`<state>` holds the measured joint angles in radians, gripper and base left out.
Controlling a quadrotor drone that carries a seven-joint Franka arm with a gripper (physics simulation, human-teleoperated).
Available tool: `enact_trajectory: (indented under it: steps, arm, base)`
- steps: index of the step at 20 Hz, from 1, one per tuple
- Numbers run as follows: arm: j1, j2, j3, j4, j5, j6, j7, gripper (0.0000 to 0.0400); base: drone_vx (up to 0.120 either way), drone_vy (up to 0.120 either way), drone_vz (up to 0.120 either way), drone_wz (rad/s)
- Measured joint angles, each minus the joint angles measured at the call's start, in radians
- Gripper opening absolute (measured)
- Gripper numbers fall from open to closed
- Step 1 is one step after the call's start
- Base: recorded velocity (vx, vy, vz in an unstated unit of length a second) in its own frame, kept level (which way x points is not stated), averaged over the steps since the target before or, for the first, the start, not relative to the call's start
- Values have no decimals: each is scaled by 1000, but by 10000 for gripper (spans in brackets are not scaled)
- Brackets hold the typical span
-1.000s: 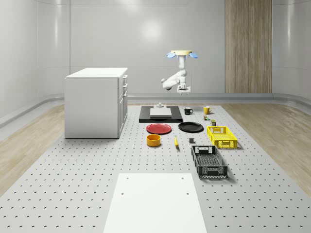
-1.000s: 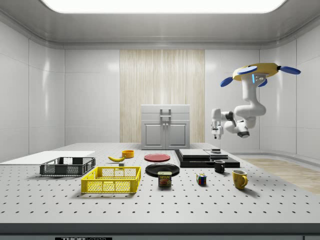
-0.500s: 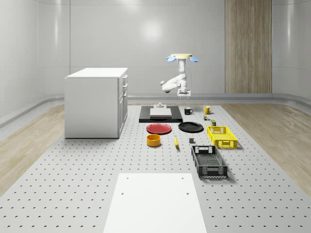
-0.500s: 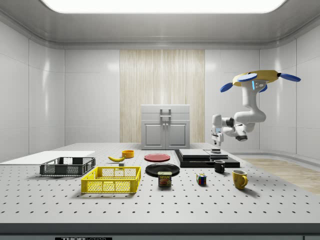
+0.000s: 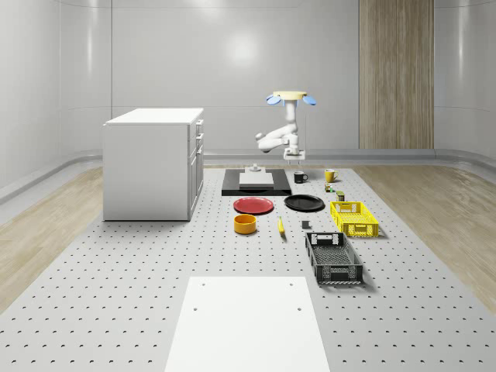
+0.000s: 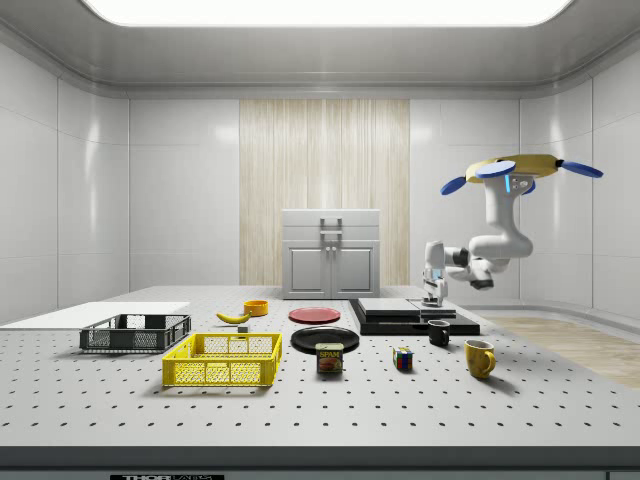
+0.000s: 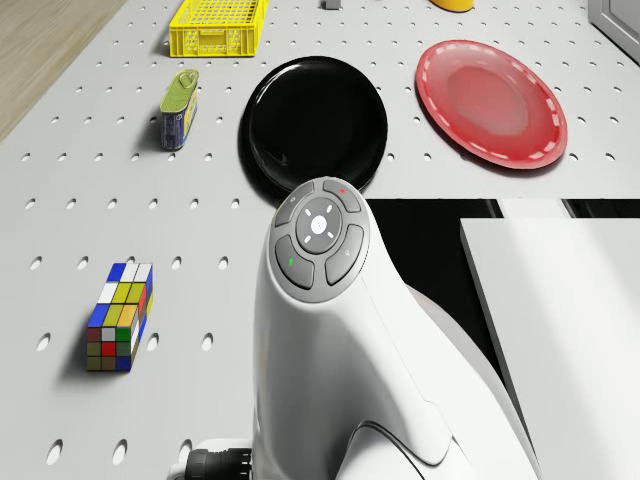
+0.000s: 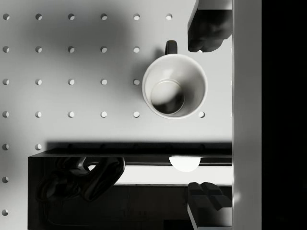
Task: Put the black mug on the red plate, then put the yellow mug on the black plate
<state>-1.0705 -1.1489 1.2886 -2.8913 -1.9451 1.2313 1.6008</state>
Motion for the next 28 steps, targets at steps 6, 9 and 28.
enact_trajectory:
  steps: [6,9,28]
  arm:
    - [-11,-30,10,2,16,27,10,400]
    - [-16,-44,14,3,23,40,15,400]
    - [-23,-146,-109,35,-72,181,11,356]
  base:
    - [0,0,-120,0]
    - [0,0,-67,0]
    - [0,0,0,0]
